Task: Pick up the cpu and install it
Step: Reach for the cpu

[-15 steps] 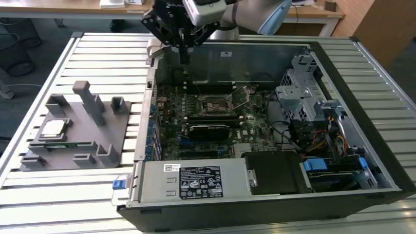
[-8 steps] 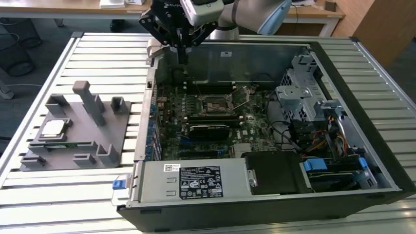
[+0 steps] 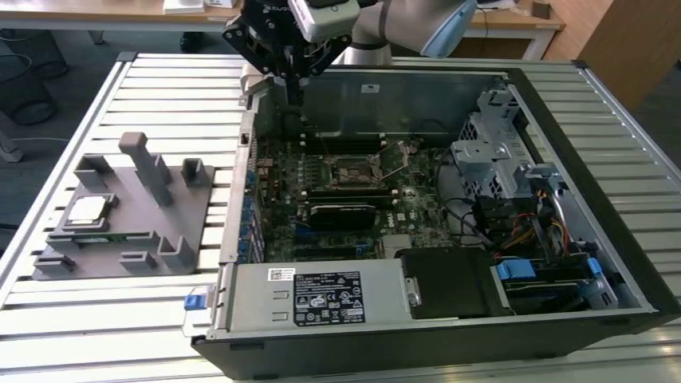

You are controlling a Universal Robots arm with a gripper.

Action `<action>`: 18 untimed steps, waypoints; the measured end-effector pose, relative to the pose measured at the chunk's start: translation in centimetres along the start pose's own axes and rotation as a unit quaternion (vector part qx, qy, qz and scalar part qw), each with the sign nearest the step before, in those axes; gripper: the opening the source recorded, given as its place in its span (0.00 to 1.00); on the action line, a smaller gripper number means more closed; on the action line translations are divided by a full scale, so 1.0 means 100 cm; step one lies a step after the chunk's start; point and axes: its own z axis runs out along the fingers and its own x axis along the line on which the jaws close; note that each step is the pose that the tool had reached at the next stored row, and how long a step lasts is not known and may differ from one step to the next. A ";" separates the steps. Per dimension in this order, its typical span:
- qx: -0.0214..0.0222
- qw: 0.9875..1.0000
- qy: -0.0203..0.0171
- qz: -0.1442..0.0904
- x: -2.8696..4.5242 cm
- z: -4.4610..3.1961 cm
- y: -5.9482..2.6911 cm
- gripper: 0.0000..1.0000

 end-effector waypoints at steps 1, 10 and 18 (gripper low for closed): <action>0.000 1.000 0.000 0.000 0.0003 0.0000 0.0000 0.11; 0.000 1.000 0.001 0.000 0.0059 0.0002 -0.0005 0.11; 0.000 1.000 0.001 0.000 0.0107 0.0004 -0.0009 0.11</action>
